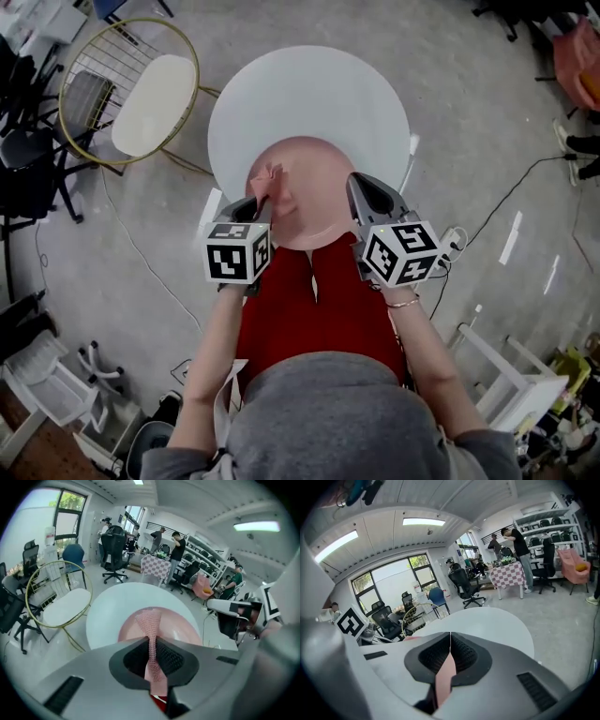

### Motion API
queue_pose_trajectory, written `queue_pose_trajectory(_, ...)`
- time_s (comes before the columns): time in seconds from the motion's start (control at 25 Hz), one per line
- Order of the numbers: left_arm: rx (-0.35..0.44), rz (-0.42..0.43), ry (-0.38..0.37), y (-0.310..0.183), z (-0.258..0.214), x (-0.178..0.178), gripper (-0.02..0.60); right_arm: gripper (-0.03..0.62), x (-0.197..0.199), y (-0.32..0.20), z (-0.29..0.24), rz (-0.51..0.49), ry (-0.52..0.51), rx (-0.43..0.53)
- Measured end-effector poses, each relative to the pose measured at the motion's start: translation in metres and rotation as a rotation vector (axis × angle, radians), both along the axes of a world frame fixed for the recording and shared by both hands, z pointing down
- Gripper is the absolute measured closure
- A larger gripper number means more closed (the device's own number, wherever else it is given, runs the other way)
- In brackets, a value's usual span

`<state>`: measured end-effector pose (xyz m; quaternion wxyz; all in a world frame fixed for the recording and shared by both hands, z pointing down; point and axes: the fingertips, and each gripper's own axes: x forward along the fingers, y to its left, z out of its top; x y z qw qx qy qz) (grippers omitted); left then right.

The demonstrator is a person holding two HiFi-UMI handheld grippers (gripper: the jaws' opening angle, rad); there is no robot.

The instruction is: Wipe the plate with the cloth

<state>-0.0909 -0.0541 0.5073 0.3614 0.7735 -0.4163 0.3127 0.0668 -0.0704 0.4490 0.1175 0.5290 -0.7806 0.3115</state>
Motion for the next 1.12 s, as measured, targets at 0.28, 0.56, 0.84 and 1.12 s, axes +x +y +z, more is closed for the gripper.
queue_pose_trajectory(0.28,-0.033,0.172,0.079,0.02,0.001,0.073,0.545,0.565,0.049,0.032,-0.004,0.212,0.006,0.018)
queue_pose_trajectory(0.56,-0.111,0.354,0.094,0.048,0.018,0.119,0.545,0.565,0.08,0.077,0.005,0.414,0.001,-0.021)
queue_pose_trajectory(0.84,-0.179,0.423,0.03,0.075,0.046,0.126,0.545,0.565,0.094,0.098,0.012,0.447,0.006,-0.063)
queue_pose_trajectory(1.12,-0.189,0.457,-0.072,0.085,0.054,0.111,0.545,0.565,0.089,0.076,0.019,0.347,-0.008,-0.073)
